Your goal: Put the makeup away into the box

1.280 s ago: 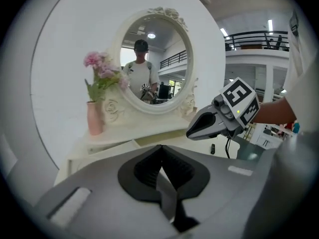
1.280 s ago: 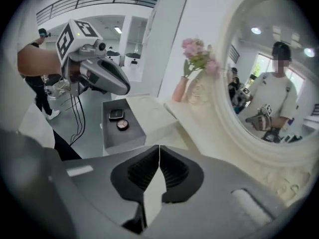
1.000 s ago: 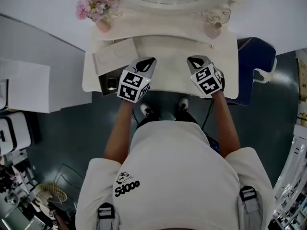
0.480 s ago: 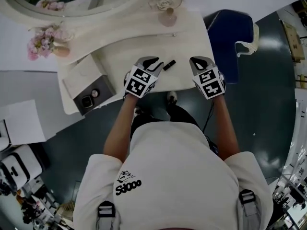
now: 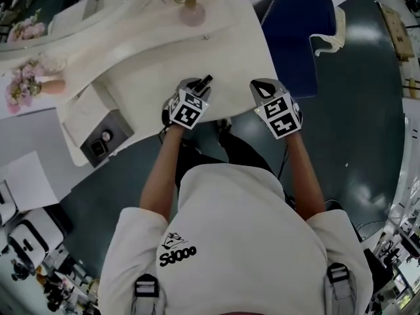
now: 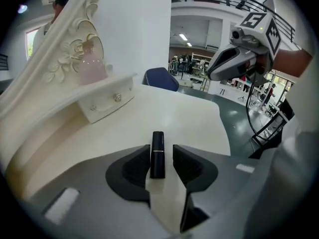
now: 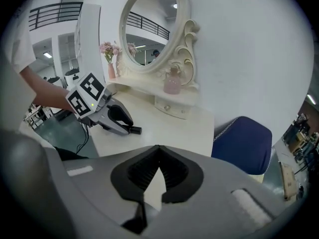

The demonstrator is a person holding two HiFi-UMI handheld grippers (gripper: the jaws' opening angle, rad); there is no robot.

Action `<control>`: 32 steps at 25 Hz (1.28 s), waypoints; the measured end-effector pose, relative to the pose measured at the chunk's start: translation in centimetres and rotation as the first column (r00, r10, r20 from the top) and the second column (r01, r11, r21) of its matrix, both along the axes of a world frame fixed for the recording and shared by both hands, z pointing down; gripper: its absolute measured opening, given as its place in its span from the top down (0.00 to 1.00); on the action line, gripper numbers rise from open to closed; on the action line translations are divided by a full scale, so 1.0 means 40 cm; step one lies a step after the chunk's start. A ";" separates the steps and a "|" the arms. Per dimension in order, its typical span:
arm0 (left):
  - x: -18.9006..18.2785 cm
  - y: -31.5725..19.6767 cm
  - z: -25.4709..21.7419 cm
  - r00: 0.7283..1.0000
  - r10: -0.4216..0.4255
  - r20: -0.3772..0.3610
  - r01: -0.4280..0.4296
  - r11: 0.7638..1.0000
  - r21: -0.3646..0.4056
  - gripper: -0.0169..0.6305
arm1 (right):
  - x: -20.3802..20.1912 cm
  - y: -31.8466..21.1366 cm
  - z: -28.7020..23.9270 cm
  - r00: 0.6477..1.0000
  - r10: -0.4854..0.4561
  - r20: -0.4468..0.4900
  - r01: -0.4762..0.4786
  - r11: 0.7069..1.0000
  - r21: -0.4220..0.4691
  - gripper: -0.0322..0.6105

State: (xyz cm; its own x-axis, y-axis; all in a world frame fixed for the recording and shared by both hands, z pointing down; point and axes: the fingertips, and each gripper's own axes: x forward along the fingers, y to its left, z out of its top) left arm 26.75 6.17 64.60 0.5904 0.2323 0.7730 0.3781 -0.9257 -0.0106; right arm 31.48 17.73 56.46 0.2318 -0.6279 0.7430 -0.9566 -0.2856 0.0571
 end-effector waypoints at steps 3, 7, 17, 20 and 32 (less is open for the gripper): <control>0.005 0.001 0.022 1.000 -0.020 0.015 0.020 1.000 0.020 0.74 | -0.009 0.018 0.020 1.000 -0.006 0.020 0.006 1.000 -0.005 0.95; 0.014 0.003 0.030 0.999 -0.029 0.020 0.028 0.999 0.028 0.78 | -0.020 0.032 0.028 0.999 -0.017 0.039 0.017 1.000 -0.002 0.95; -0.011 -0.004 -0.007 0.996 -0.088 -0.006 0.088 0.996 0.001 0.79 | -0.025 -0.027 -0.012 0.995 -0.094 0.030 0.092 0.994 0.054 0.95; -0.043 -0.035 -0.057 0.989 -0.142 -0.035 0.141 0.990 -0.017 0.79 | -0.030 -0.076 -0.036 0.991 -0.134 0.013 0.133 0.988 0.077 0.95; -0.309 -0.326 -0.283 0.873 -0.457 -0.169 0.470 0.882 0.045 0.79 | -0.214 -0.407 -0.130 0.912 -0.410 -0.001 0.403 0.897 0.182 0.95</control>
State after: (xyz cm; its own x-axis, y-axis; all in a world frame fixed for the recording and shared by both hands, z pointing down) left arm 14.37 -6.85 53.30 0.7243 -0.1565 0.6715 -0.1061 -0.9876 -0.1157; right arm 22.92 1.45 51.27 -0.0962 -0.7819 0.6159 -0.9920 0.1264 0.0056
